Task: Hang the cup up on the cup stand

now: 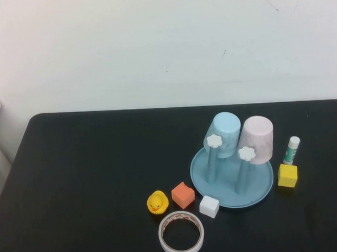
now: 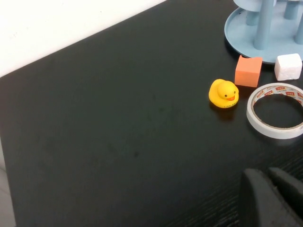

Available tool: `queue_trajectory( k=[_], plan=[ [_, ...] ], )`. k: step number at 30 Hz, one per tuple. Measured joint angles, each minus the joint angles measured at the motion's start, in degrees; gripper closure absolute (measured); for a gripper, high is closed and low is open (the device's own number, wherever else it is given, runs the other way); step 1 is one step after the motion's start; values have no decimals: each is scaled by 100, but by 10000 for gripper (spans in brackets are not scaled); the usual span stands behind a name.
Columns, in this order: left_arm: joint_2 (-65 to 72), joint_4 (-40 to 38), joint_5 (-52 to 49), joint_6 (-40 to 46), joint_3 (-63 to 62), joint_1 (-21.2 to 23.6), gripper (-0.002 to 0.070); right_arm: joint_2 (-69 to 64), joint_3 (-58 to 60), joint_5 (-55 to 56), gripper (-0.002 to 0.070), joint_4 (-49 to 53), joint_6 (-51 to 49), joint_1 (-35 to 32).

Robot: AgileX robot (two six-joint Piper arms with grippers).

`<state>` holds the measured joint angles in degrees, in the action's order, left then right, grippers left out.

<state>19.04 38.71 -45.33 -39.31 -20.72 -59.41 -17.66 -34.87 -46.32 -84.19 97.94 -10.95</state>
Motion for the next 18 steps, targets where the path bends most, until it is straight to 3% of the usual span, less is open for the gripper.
queue_trajectory(
  k=[5, 12, 18],
  plan=[
    [0, 0, 0, -12, 0, 0, 676, 923, 364, 306, 676, 485, -520, 0],
    [0, 0, 0, -12, 0, 0, 676, 1586, 699, -554, 676, 1145, -1042, 0],
    [0, 0, 5, -12, 0, 0, 676, 1799, 872, 595, 677, 1791, -797, 0]
  ],
)
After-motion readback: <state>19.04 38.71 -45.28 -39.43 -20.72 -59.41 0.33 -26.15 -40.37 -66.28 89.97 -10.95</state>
